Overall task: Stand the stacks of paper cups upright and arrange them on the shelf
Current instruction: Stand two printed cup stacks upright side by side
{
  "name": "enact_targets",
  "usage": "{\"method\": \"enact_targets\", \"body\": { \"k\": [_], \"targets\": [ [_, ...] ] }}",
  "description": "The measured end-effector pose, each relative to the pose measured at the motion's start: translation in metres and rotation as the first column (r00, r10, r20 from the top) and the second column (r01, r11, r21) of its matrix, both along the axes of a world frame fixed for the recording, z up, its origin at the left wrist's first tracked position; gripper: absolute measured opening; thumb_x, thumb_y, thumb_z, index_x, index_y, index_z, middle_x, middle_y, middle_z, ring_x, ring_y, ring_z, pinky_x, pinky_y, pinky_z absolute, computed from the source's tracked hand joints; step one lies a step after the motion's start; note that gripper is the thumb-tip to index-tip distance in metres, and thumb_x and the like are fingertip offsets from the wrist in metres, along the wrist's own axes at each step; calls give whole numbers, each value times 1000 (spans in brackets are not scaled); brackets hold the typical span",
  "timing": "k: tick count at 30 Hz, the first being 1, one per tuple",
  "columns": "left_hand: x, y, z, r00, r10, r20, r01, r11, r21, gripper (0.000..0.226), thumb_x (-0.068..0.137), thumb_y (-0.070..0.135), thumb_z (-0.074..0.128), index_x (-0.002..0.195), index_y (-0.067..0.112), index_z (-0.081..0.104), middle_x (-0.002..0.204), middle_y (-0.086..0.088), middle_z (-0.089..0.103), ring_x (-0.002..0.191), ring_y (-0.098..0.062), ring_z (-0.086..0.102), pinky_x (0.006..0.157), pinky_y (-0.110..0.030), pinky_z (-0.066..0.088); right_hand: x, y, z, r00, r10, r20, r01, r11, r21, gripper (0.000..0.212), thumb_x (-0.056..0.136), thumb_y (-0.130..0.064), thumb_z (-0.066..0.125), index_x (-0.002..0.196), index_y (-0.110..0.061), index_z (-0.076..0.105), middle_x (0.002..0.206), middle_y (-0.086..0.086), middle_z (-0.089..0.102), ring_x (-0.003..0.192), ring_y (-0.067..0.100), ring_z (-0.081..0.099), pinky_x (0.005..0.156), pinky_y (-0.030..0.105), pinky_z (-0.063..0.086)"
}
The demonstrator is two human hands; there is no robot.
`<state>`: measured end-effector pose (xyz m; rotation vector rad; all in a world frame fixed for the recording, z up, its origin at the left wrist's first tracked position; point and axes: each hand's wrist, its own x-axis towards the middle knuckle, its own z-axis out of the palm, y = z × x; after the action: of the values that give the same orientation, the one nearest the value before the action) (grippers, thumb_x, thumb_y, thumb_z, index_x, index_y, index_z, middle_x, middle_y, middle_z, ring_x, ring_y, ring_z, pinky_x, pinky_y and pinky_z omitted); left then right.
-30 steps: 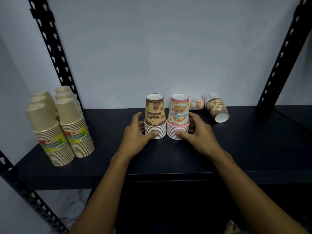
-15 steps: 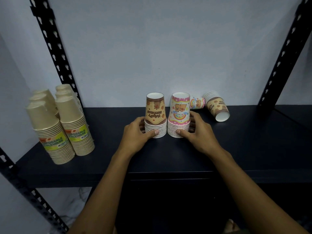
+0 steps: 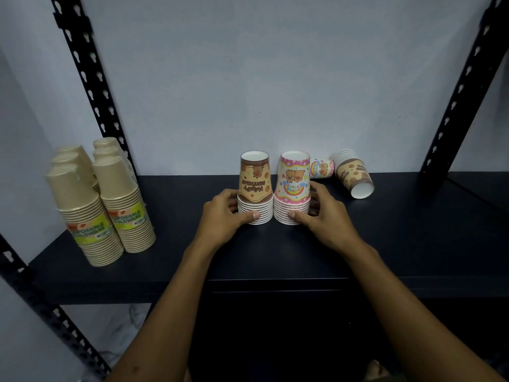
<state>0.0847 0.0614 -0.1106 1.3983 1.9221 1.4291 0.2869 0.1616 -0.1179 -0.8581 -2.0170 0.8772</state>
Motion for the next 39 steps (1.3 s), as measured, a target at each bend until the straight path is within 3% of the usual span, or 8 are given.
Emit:
{"method": "enact_targets", "body": {
  "k": [11, 16, 21, 28, 32, 36, 39],
  "targets": [
    [56, 37, 4, 996, -88, -34, 87, 996, -34, 61, 67, 21, 87, 119, 12, 57, 121, -5, 66, 97, -9, 61, 85, -23, 49, 64, 2, 7, 989, -145, 23, 145, 989, 5, 67, 81, -21, 75, 139, -20, 41, 114, -16, 55, 85, -12, 54, 73, 3, 40],
    [110, 66, 4, 981, -189, -47, 187, 982, -29, 59, 67, 21, 86, 117, 11, 58, 119, -4, 66, 94, -8, 61, 81, -20, 48, 122, 7, 11, 967, -253, 34, 254, 967, -20, 69, 81, -18, 76, 140, -19, 40, 131, -2, 58, 102, 1, 53, 82, 12, 40],
    [168, 97, 5, 960, -275, -58, 274, 961, -30, 57, 67, 19, 86, 116, 10, 59, 118, -5, 67, 92, -8, 61, 81, -20, 48, 176, 14, 13, 923, -383, 20, 384, 922, -48, 68, 81, -15, 74, 140, -18, 40, 133, 1, 58, 106, 3, 50, 90, 20, 40],
    [224, 141, 6, 921, -381, -82, 380, 925, -27, 49, 70, 15, 84, 113, 7, 61, 109, 2, 67, 91, -9, 62, 71, -10, 46, 229, 37, 10, 860, -510, 18, 510, 859, -50, 65, 82, -14, 74, 138, -17, 41, 132, 4, 59, 113, 13, 55, 91, 24, 41],
    [243, 172, 1, 908, -413, -68, 411, 911, -43, 56, 68, 20, 85, 115, 8, 56, 116, -3, 67, 96, -13, 65, 86, -28, 53, 248, 56, 10, 838, -546, 26, 546, 835, -64, 65, 83, -13, 72, 139, -16, 39, 133, 4, 58, 119, 18, 55, 92, 24, 40],
    [259, 197, -1, 909, -402, -115, 400, 916, -40, 59, 67, 24, 86, 117, 9, 57, 118, -5, 67, 101, -16, 65, 91, -34, 52, 260, 76, 11, 817, -575, 34, 576, 814, -71, 65, 83, -12, 72, 139, -14, 39, 133, 6, 58, 119, 20, 56, 92, 24, 41],
    [267, 213, -1, 906, -399, -143, 397, 917, -40, 58, 68, 24, 85, 117, 8, 59, 119, -4, 67, 105, -18, 64, 89, -29, 50, 265, 89, 12, 805, -593, 32, 594, 801, -78, 64, 83, -11, 72, 138, -13, 40, 132, 7, 58, 118, 21, 56, 91, 24, 41]
  ]
}}
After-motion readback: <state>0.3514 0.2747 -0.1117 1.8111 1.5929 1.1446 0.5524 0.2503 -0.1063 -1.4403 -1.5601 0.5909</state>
